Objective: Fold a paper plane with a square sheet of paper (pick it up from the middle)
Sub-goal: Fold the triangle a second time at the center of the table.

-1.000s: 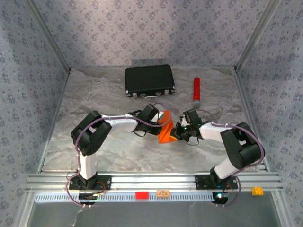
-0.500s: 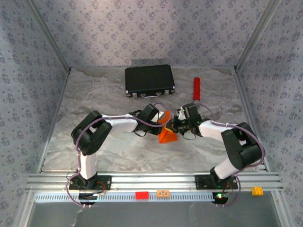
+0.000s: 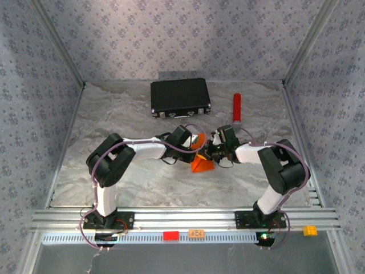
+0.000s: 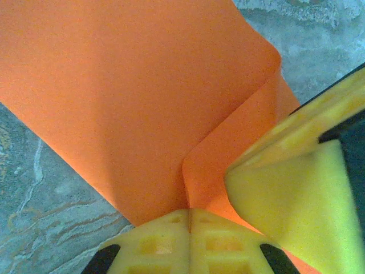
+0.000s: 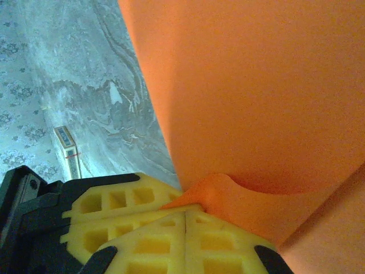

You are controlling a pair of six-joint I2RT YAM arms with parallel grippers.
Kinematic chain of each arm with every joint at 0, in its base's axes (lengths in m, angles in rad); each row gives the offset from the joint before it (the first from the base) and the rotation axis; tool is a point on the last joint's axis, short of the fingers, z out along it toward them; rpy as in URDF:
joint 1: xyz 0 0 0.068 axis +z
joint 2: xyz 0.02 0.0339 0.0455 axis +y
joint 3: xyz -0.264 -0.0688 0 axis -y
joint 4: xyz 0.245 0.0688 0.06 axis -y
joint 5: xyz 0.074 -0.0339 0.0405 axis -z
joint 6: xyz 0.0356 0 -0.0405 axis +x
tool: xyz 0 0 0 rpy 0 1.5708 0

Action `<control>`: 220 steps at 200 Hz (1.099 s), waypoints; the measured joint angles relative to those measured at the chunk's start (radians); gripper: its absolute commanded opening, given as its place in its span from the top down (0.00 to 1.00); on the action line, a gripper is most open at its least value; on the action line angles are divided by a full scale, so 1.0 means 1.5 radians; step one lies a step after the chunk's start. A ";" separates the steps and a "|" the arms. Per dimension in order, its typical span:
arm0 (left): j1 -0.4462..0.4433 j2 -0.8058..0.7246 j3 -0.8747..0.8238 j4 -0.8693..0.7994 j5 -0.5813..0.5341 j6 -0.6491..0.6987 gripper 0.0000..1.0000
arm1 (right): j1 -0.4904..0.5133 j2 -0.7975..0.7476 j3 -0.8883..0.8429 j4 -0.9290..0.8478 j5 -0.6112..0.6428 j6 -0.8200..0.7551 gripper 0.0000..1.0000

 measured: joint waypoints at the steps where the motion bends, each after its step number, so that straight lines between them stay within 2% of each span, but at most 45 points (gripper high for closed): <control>1: 0.000 0.000 0.000 0.000 0.000 0.000 1.00 | 0.000 0.000 -0.001 0.000 0.000 0.000 0.96; 93: 0.000 0.005 0.004 0.002 0.005 0.000 1.00 | -0.019 0.009 -0.037 0.017 0.000 -0.001 0.95; 154: 0.000 0.005 0.004 0.003 0.005 0.002 1.00 | -0.035 -0.016 -0.003 -0.033 0.008 -0.025 0.95; 220: 0.000 0.005 0.004 0.004 0.005 0.002 1.00 | -0.063 0.022 -0.006 -0.023 0.013 -0.030 0.96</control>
